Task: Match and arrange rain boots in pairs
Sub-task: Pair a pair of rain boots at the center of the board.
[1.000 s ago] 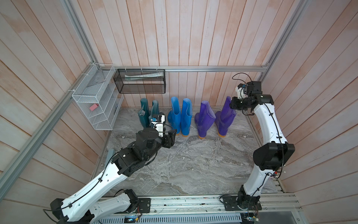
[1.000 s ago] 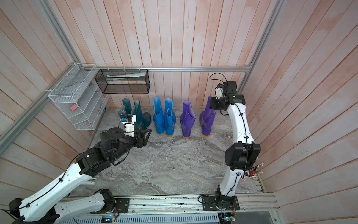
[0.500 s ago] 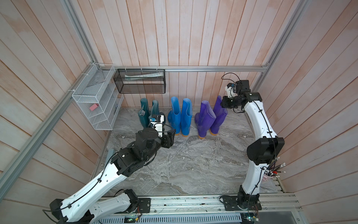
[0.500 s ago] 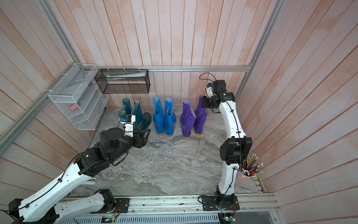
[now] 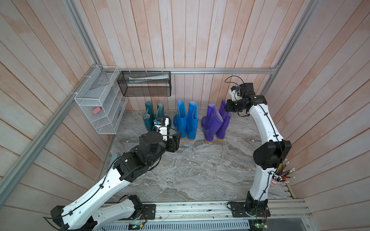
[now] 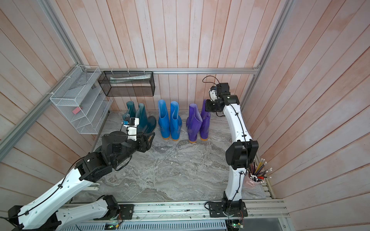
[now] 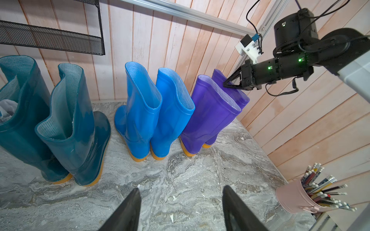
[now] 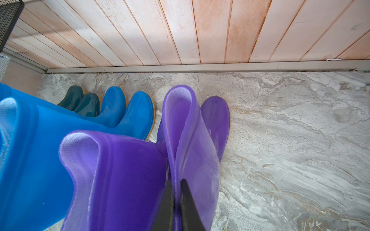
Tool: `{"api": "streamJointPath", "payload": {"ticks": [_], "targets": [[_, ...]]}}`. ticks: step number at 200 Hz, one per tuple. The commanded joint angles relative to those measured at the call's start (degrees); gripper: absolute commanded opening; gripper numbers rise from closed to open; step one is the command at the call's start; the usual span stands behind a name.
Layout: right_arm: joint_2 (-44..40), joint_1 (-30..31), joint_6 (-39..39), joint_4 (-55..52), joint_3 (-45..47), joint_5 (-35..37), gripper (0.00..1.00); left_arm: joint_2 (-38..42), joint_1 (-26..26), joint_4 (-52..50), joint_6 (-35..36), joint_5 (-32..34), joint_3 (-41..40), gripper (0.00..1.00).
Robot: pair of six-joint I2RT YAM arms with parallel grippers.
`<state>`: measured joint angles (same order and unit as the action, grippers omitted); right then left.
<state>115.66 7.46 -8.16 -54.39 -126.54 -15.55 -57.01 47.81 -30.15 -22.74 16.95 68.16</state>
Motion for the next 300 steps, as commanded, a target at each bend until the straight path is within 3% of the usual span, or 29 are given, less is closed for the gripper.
{"api": "streamJointPath", "payload": {"ticks": [1, 41, 151, 300], "targets": [[0.4, 0.4, -1.7, 3.9, -1.2, -1.8, 0.08, -1.0, 0.3, -0.8, -0.1, 0.5, 2.3, 0.66], [-1.8, 0.4, -3.3, 8.2, 4.6, -1.9, 0.12, -2.0, 0.3, 0.1, 0.3, 0.2, 2.5, 0.67], [-8.3, -1.7, -1.7, 14.0, 14.7, -4.1, 0.44, 0.7, 0.3, 7.5, -2.9, 1.6, -1.3, 0.69], [-16.3, -2.5, -0.7, 13.9, 17.5, -3.4, 0.64, -1.0, 0.3, 11.1, -1.1, 0.5, -0.9, 0.77]]}}
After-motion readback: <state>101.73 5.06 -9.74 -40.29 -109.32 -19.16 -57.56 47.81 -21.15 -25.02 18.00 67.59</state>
